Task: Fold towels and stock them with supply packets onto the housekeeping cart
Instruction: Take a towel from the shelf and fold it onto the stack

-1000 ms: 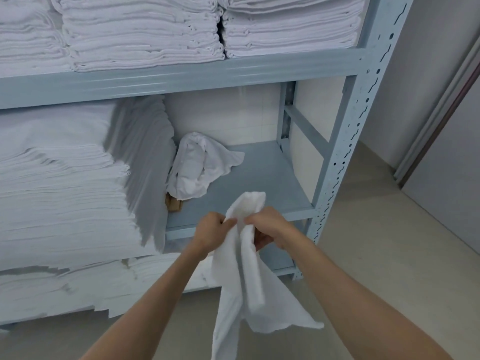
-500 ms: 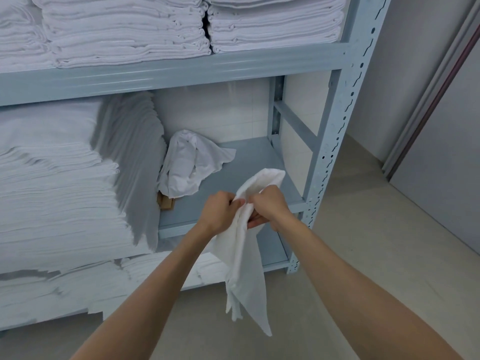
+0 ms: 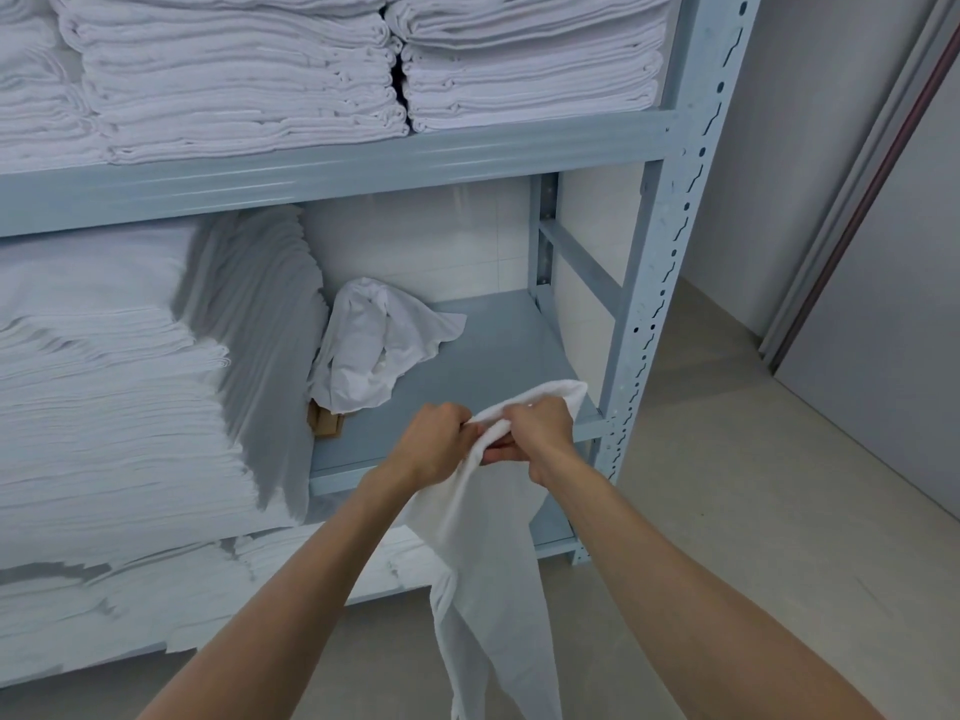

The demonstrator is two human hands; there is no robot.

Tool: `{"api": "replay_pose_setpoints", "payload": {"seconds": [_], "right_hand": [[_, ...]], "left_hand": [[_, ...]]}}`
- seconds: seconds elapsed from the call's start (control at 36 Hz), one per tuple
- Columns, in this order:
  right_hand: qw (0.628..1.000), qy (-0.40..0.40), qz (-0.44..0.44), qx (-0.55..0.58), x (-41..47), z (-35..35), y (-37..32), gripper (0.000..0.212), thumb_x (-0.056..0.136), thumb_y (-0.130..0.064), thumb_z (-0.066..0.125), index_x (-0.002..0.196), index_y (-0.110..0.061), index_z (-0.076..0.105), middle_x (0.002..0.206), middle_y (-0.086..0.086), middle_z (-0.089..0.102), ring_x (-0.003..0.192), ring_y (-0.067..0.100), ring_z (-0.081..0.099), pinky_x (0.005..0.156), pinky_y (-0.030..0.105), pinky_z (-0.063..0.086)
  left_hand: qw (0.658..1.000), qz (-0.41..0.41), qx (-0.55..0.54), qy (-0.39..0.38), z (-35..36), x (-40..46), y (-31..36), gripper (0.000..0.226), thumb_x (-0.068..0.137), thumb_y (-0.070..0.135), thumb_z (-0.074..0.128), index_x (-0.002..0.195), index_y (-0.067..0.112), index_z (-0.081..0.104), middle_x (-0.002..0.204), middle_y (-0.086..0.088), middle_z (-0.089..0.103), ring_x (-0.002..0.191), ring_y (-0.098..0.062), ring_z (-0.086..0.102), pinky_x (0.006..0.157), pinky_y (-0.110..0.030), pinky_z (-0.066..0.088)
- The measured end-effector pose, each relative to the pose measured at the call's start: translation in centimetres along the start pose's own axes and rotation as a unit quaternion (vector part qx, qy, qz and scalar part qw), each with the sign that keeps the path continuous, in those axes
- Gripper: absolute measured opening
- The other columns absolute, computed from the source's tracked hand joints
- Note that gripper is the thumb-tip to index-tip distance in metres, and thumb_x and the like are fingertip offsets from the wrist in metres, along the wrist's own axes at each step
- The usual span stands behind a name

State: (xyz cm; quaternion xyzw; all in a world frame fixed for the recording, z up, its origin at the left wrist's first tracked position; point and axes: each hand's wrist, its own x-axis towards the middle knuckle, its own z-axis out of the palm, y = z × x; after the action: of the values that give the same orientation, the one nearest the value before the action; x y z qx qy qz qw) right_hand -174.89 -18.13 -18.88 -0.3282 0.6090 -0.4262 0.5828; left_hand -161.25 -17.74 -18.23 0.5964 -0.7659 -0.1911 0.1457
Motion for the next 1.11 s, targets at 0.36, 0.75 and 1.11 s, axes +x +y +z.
{"api": "replay_pose_setpoints", "payload": {"seconds": [0.36, 0.75, 1.11], "right_hand": [[0.991, 0.056, 0.048, 0.114, -0.4, -0.8, 1.9, 0.019, 0.089, 0.003, 0.042, 0.097, 0.003, 0.059, 0.076, 0.02, 0.073, 0.057, 0.037, 0.071, 0.06, 0.047, 0.062], [0.751, 0.165, -0.187, -0.611, 1.0, -6.4, 0.7, 0.032, 0.079, -0.04, 0.071, 0.086, -0.015, 0.052, 0.095, 0.004, 0.06, 0.097, 0.025, 0.06, 0.069, 0.031, 0.042], [0.801, 0.052, -0.095, -0.589, 2.5, -8.5, -1.0, 0.019, 0.081, -0.002, 0.071, 0.1, -0.004, 0.073, 0.092, 0.012, 0.069, 0.08, 0.026, 0.064, 0.07, 0.033, 0.055]], "left_hand": [[0.996, 0.011, 0.025, -0.091, 2.4, -0.9, -0.1, 0.04, 0.073, 0.029, 0.075, 0.084, 0.026, 0.036, 0.083, 0.009, 0.047, 0.073, -0.012, 0.049, 0.055, -0.022, 0.03], [0.995, 0.085, 0.014, 0.058, 1.8, -1.1, -1.3, 0.017, 0.075, -0.009, 0.058, 0.079, 0.006, 0.062, 0.078, 0.002, 0.052, 0.071, -0.022, 0.049, 0.061, -0.029, 0.025], [0.992, 0.086, 0.057, 0.075, -1.7, -1.5, -4.2, 0.02, 0.078, -0.01, 0.068, 0.092, 0.002, 0.076, 0.092, -0.012, 0.066, 0.084, -0.031, 0.063, 0.067, -0.029, 0.037]]}}
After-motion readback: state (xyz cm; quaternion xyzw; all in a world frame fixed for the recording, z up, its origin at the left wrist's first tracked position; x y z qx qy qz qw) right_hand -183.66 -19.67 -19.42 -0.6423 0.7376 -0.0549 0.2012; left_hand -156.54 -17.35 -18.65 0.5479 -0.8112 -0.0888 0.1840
